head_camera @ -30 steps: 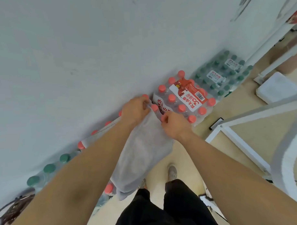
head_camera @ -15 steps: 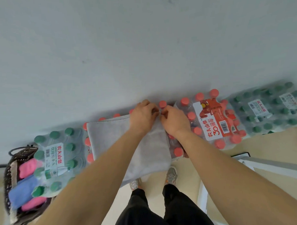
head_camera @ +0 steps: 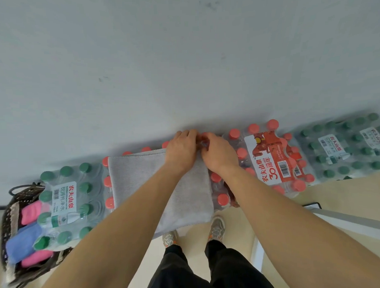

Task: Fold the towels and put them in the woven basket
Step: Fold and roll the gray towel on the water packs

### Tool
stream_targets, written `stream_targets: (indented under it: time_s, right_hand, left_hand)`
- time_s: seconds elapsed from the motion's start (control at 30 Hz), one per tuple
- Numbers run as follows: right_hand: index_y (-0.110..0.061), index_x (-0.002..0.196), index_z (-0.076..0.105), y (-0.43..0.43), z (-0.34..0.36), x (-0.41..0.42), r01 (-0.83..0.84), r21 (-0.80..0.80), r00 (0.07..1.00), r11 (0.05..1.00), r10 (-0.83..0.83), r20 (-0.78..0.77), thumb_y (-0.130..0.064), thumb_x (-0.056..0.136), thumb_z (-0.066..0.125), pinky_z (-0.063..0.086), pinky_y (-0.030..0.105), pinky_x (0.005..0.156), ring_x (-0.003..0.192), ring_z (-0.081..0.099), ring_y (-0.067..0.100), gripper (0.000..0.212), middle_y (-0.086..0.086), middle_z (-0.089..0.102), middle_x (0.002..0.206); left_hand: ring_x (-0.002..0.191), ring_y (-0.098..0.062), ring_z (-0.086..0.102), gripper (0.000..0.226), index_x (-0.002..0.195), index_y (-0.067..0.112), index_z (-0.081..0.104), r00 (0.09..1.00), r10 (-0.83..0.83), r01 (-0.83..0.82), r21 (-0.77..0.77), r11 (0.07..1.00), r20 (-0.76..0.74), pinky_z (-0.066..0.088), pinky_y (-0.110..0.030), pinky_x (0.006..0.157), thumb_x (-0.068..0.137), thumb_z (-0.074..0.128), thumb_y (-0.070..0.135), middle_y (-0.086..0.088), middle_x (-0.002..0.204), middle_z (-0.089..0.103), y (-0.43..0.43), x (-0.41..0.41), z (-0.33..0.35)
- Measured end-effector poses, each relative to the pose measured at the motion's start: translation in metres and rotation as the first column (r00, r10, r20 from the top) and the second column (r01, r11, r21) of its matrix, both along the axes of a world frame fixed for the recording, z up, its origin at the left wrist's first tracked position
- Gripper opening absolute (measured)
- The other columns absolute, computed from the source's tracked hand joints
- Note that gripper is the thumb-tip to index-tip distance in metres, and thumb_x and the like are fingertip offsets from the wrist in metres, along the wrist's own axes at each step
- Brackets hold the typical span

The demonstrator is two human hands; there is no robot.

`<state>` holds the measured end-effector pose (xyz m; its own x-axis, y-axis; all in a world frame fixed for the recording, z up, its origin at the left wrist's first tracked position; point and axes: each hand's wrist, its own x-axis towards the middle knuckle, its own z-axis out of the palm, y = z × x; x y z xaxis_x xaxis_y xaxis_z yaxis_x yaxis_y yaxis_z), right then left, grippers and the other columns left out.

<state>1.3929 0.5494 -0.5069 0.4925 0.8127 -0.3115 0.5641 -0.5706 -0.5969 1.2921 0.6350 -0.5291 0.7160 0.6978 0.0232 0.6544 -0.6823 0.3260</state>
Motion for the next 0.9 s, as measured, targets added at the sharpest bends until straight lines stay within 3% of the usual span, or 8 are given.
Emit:
stream_targets:
  time_s: [0.13, 0.3, 0.4, 0.53, 0.67, 0.77, 0.83, 0.9]
  right_hand:
    - [-0.029, 0.124, 0.058, 0.004, 0.003, 0.004, -0.033, -0.06, 0.999, 0.998, 0.032, -0.011, -0.017, 0.09, 0.051, 0.053, 0.041, 0.086, 0.105, 0.06, 0.027, 0.037, 0.005, 0.054, 0.122]
    - [-0.029, 0.113, 0.066, 0.008, 0.008, 0.005, -0.063, -0.069, 0.991, 0.996, 0.054, -0.123, -0.034, 0.078, 0.038, 0.053, 0.046, 0.088, 0.103, 0.062, 0.031, 0.045, 0.007, 0.062, 0.113]
    - [-0.023, 0.106, 0.066, 0.007, 0.014, 0.006, -0.068, -0.04, 0.975, 0.997, 0.058, -0.214, -0.032, 0.09, 0.047, 0.053, 0.042, 0.085, 0.097, 0.065, 0.026, 0.027, -0.001, 0.07, 0.102]
    - [-0.02, 0.112, 0.067, 0.004, 0.022, 0.003, -0.036, 0.069, 0.928, 0.997, 0.059, -0.369, -0.025, 0.1, 0.051, 0.045, 0.028, 0.084, 0.103, 0.061, 0.016, 0.021, -0.001, 0.068, 0.111]
    - [-0.024, 0.113, 0.07, 0.004, 0.034, -0.005, -0.08, 0.111, 0.936, 0.991, 0.113, -0.333, -0.027, 0.101, 0.052, 0.04, 0.014, 0.065, 0.092, 0.061, 0.012, 0.023, -0.004, 0.069, 0.104]
    - [-0.026, 0.116, 0.07, 0.006, 0.039, -0.011, -0.062, 0.103, 0.936, 0.993, 0.094, -0.339, -0.03, 0.099, 0.055, 0.039, 0.012, 0.068, 0.097, 0.06, 0.008, 0.023, -0.009, 0.068, 0.108]
    - [-0.023, 0.112, 0.07, 0.009, 0.042, -0.016, -0.012, 0.11, 0.936, 0.994, 0.05, -0.349, -0.027, 0.097, 0.057, 0.041, 0.015, 0.073, 0.1, 0.061, 0.008, 0.021, -0.008, 0.068, 0.109]
    - [-0.017, 0.103, 0.068, 0.013, 0.044, -0.021, 0.03, 0.128, 0.948, 0.991, 0.012, -0.319, -0.02, 0.095, 0.055, 0.041, 0.018, 0.072, 0.096, 0.061, 0.012, 0.016, -0.005, 0.068, 0.103]
  left_hand:
    - [0.082, -0.032, 0.055, 0.014, 0.098, 0.01, 0.062, 1.0, -0.025, 0.025, -0.021, 0.999, 0.004, 0.045, -0.041, 0.067, 0.086, 0.066, 0.015, -0.009, 0.089, 0.067, 0.0, 0.0, 0.002]
    - [0.089, -0.027, 0.065, 0.018, 0.102, 0.015, 0.061, 0.999, 0.014, -0.008, -0.136, 0.991, 0.047, 0.049, -0.044, 0.077, 0.084, 0.063, 0.015, -0.001, 0.098, 0.069, -0.001, -0.004, 0.01]
    - [0.09, -0.025, 0.065, 0.015, 0.099, 0.015, 0.062, 0.984, 0.082, -0.043, -0.232, 0.972, 0.157, 0.05, -0.042, 0.081, 0.085, 0.065, 0.015, 0.001, 0.098, 0.07, -0.001, -0.009, 0.023]
    - [0.08, -0.016, 0.062, 0.009, 0.093, 0.015, 0.062, 0.952, 0.193, -0.091, -0.383, 0.919, 0.236, 0.051, -0.031, 0.075, 0.086, 0.067, 0.013, 0.005, 0.089, 0.066, -0.001, -0.019, 0.042]
    - [0.073, -0.005, 0.06, 0.011, 0.088, 0.018, 0.062, 0.923, 0.273, -0.135, -0.436, 0.89, 0.271, 0.045, -0.017, 0.068, 0.085, 0.07, 0.012, 0.014, 0.079, 0.063, -0.002, -0.032, 0.054]
    - [0.072, -0.002, 0.058, 0.009, 0.09, 0.017, 0.063, 0.918, 0.293, -0.157, -0.433, 0.888, 0.268, 0.041, -0.007, 0.063, 0.086, 0.071, 0.016, 0.014, 0.078, 0.061, -0.002, -0.043, 0.06]
    - [0.074, -0.006, 0.06, 0.011, 0.092, 0.018, 0.063, 0.93, 0.28, -0.161, -0.422, 0.892, 0.238, 0.043, -0.01, 0.065, 0.087, 0.071, 0.024, 0.01, 0.081, 0.065, 0.0, -0.053, 0.061]
    - [0.081, -0.014, 0.064, 0.014, 0.094, 0.02, 0.062, 0.954, 0.255, -0.179, -0.382, 0.907, 0.158, 0.05, -0.027, 0.074, 0.088, 0.069, 0.03, 0.008, 0.086, 0.068, 0.004, -0.068, 0.06]
